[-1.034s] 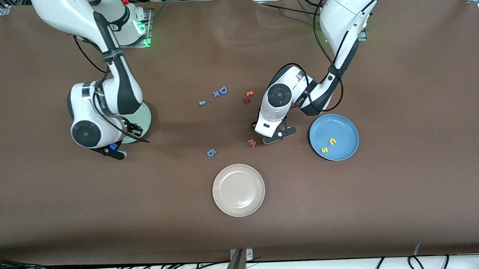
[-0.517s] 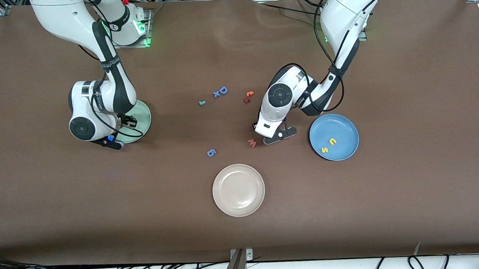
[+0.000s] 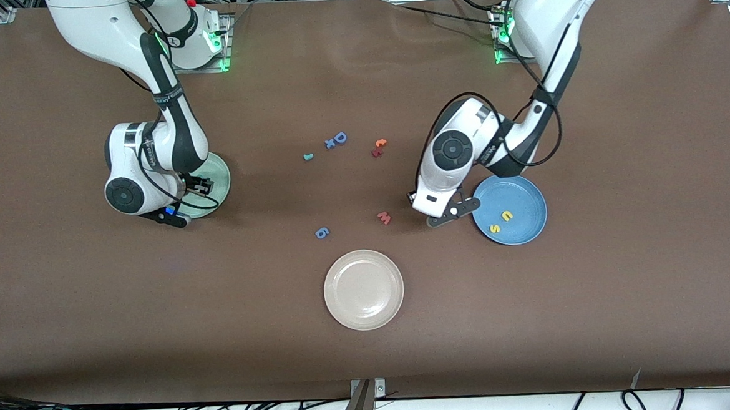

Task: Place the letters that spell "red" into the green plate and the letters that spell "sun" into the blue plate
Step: 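Drop the green letter on the blue plate while the right gripper grasps a teal letter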

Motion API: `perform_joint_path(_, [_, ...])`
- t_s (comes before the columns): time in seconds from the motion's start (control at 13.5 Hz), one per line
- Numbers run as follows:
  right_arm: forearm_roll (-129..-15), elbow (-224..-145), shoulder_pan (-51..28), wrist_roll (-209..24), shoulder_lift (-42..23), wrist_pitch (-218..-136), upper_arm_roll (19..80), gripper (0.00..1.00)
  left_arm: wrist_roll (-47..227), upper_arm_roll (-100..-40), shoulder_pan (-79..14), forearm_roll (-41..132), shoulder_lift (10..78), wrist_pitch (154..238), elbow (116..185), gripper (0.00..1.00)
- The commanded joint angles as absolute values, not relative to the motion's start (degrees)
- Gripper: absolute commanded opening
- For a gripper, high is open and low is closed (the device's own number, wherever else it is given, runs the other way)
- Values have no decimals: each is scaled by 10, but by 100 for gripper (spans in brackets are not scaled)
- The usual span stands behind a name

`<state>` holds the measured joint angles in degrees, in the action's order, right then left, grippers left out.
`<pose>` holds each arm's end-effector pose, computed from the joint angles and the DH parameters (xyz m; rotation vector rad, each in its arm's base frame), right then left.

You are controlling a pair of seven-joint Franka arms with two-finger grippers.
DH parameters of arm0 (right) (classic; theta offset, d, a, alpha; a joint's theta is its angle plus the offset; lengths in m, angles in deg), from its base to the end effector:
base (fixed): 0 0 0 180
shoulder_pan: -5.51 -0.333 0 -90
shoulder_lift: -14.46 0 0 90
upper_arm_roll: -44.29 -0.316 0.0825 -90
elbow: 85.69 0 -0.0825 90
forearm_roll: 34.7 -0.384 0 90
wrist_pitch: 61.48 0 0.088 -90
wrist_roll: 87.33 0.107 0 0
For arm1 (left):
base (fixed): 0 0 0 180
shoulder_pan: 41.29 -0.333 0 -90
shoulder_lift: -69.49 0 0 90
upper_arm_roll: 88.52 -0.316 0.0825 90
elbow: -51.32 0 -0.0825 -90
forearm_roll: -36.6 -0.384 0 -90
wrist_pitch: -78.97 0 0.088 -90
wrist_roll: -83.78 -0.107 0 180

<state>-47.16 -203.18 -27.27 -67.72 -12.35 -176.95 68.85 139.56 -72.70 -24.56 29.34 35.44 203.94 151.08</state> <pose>0.5324 0.0866 0.1987 2.9006 -0.4993 -0.6420 0.5599 -0.3344 0.2353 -3.0362 -0.5541 0.2040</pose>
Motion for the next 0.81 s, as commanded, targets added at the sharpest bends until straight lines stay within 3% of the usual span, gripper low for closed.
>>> perform_joint_path(0.0, [-482, -2032, -279, -631, -87, -1757, 658, 84, 1366, -730, -279, 262, 369, 1993, 1520, 12])
perform_joint_path(0.37, [-506, -2018, -279, -485, -75, -1806, 531, 86, 1244, -728, -368, 237, 366, 1978, 1531, 13])
perform_joint_path(0.44, [-506, -2020, -279, -445, -82, -1834, 504, 86, 1226, -728, -376, 237, 366, 1978, 1537, 18])
perform_joint_path(0.52, [-506, -2022, -282, -408, -93, -1864, 483, 86, 1225, -728, -379, 238, 365, 1978, 1537, 42])
perform_joint_path(0.59, [-505, -2024, -286, -376, -102, -1890, 465, 85, 1229, -728, -379, 241, 365, 1977, 1537, 85])
perform_joint_path(0.66, [-505, -2027, -294, -346, -112, -1915, 454, 85, 1231, -727, -379, 243, 366, 1976, 1537, 100])
perform_joint_path(0.74, [-505, -2034, -304, -325, -118, -1939, 449, 85, 1231, -726, -379, 246, 366, 1973, 1536, 100])
